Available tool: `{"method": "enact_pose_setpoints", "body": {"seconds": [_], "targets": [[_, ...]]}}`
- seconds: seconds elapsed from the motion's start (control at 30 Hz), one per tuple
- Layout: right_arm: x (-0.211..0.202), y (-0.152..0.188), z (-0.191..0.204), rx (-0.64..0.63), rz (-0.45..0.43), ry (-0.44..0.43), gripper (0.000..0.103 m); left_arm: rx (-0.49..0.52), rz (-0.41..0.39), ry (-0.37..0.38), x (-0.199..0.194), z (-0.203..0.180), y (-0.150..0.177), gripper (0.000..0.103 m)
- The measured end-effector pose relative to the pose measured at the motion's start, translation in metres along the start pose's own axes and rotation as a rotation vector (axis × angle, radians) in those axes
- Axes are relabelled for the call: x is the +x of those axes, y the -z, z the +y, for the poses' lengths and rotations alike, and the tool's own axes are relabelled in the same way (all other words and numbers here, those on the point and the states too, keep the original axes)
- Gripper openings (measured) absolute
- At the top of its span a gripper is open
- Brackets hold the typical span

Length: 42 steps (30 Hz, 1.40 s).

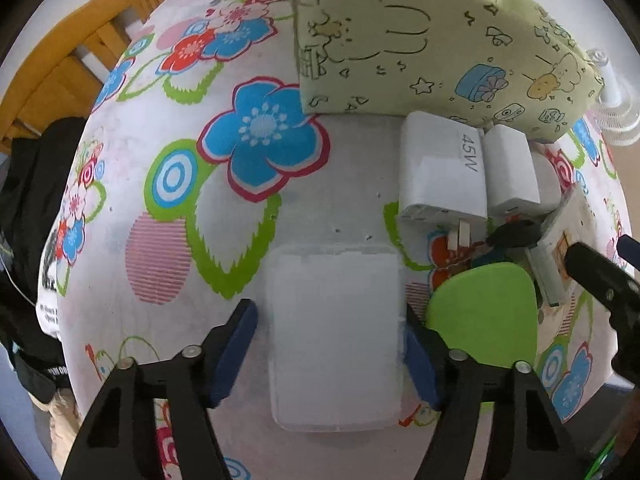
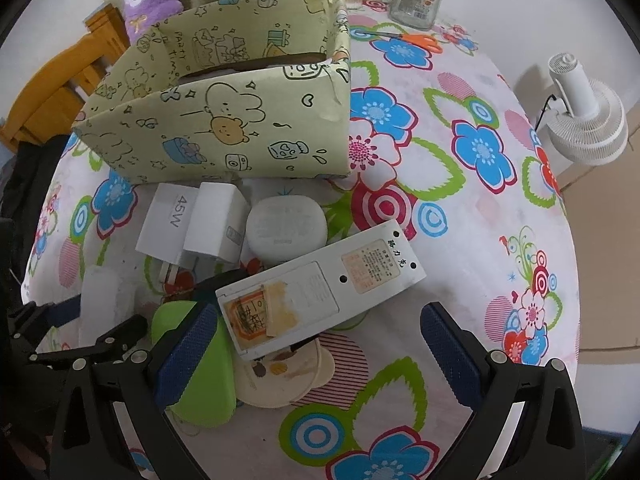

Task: Organize rigid objects
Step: 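Grasp the clear plastic case with the left tool while the right tool grasps the white device, then lift and carry the clear case and white device over the yellow fabric box with both tools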

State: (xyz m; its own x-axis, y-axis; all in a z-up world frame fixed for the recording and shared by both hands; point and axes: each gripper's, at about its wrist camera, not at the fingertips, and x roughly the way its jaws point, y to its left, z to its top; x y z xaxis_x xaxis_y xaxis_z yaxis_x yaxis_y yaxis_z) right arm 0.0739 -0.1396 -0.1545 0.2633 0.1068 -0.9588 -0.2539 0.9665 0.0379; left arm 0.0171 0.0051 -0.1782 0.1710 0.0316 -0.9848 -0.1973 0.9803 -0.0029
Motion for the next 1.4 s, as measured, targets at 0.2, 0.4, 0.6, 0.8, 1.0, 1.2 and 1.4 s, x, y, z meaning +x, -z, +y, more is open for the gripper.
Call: {"method": "enact_pose_setpoints", "body": {"seconds": [0.2,0.4,0.6,0.8,1.0,1.2,1.4], "targets": [[0.005,-0.01,-0.007,0.08,0.001,0.008,0.103,0.023,-0.013,0.016,-0.007,-0.006,-0.012,0.061],[0.01,-0.017,-0.015,0.145,0.012,0.026,0.102,0.058,-0.053,0.014,-0.017,-0.01,-0.028,0.061],[0.023,-0.021,-0.022,0.225,0.056,0.001,0.088,0.077,-0.059,0.01,-0.018,-0.014,-0.061,0.061],[0.033,-0.032,-0.019,0.231,0.076,0.037,0.082,0.094,-0.043,0.007,-0.012,-0.009,-0.064,0.061],[0.039,-0.039,-0.017,0.23,0.063,0.032,0.069,0.1,-0.012,0.008,-0.001,-0.01,-0.068,0.061],[0.036,-0.034,-0.014,0.2,0.062,0.038,0.061,0.089,0.007,0.005,0.009,-0.007,-0.074,0.062],[0.047,-0.027,-0.002,0.19,0.093,0.05,0.061,0.08,-0.004,0.002,0.012,-0.007,-0.064,0.063]]}}
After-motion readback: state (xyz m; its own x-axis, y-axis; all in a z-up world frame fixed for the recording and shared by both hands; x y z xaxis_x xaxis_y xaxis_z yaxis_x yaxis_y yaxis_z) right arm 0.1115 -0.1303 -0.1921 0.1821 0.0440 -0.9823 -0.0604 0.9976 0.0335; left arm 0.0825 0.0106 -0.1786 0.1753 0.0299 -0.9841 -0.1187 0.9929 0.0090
